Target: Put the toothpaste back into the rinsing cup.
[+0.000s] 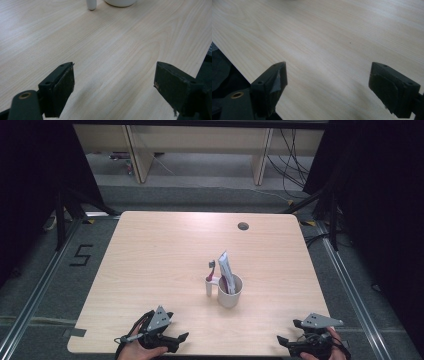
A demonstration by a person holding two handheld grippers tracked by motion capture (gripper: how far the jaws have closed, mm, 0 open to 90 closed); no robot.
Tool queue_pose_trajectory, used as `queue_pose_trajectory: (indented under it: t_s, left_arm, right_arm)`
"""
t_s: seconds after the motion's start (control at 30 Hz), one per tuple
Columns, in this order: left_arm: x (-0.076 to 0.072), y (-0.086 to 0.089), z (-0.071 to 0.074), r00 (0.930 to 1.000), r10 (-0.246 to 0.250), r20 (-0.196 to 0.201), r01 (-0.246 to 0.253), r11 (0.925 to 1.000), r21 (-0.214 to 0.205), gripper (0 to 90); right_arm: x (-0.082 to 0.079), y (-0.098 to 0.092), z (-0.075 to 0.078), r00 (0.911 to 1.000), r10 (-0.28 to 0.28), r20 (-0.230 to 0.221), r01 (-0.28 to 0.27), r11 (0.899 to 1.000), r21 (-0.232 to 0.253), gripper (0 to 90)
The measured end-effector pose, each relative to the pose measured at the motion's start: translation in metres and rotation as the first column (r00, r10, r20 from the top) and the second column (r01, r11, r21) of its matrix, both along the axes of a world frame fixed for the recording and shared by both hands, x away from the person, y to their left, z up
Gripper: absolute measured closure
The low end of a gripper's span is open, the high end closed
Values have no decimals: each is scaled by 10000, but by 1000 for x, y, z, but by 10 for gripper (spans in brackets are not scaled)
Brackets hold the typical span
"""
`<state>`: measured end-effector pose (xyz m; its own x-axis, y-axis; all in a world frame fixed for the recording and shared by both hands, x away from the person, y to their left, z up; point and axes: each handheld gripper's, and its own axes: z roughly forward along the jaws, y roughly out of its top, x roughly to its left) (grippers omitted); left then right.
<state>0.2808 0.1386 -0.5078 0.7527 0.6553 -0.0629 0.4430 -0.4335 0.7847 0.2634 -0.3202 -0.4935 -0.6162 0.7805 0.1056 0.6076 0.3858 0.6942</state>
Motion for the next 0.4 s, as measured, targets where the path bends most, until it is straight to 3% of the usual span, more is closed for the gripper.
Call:
queue_pose_trajectory:
  t_s: [0.1, 0.17, 0.27, 0.4]
  left_arm:
    - [1, 1, 0, 10000, 13, -11, -13, 9999, 99, 159]
    - [1, 1, 0, 10000, 73, -1, -73, 9999, 100, 159]
    - [1, 1, 0, 9996, 264, -34, -264, 9996, -27, 159]
    - [1, 3, 0, 9997, 244, 14, -244, 9997, 39, 159]
  right_arm:
    - [-1, 1, 0, 9997, -123, -206, 127, 9998, 169, 161]
    - [-1, -1, 0, 10000, -38, 22, 38, 10000, -63, 160]
    - [-2, 0, 0, 9996, -164, -210, 167, 9997, 182, 161]
    - [-2, -1, 1, 9995, -219, -231, 221, 9997, 113, 161]
